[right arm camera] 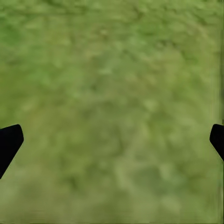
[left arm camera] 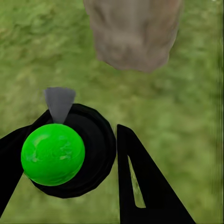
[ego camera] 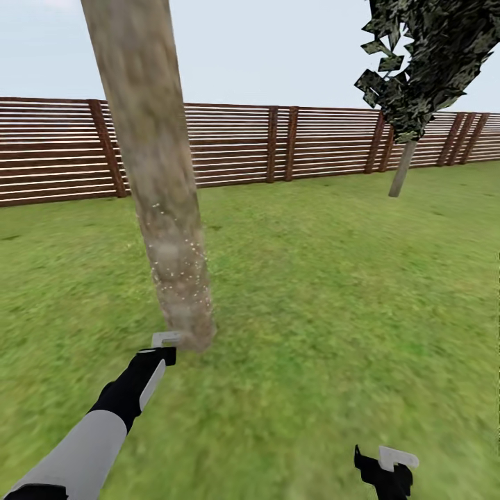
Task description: In the garden, pick up the pesticide atomizer on the floor and spray pesticide onto both trees until each tree trunk is fully covered.
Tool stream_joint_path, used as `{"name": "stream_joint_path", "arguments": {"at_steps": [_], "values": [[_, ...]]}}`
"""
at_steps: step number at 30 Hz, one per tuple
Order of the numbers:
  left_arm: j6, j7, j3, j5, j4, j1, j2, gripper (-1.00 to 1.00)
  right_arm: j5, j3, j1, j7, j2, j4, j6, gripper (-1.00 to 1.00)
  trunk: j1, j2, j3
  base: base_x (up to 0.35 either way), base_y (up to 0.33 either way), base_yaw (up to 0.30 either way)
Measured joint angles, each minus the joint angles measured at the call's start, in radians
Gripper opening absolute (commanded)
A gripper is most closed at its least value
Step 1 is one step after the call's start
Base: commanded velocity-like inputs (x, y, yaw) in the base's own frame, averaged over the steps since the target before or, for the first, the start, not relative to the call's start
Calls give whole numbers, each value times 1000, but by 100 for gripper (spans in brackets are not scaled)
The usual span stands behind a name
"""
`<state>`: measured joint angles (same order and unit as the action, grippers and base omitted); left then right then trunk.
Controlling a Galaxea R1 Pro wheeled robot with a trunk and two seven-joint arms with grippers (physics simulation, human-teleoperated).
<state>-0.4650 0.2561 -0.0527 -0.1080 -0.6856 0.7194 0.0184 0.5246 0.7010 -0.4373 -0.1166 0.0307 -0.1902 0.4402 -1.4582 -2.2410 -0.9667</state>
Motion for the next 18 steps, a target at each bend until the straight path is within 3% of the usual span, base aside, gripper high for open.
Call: {"name": "stream_joint_path", "arguments": {"at_steps": [13, 16, 18], "values": [[-4, 6, 5, 7, 1, -4, 8, -100, 0, 0, 0, 0, 0, 0, 0, 100, 0, 0, 0, 49, -276, 249], [-5, 18, 65, 8, -1, -17, 14, -100, 0, 0, 0, 0, 0, -1, 0, 100, 0, 0, 0, 89, -215, 62], [-4, 18, 76, 7, -1, -18, 15, -100, 0, 0, 0, 0, 0, -1, 0, 100, 0, 0, 0, 30, -46, 9]]}}
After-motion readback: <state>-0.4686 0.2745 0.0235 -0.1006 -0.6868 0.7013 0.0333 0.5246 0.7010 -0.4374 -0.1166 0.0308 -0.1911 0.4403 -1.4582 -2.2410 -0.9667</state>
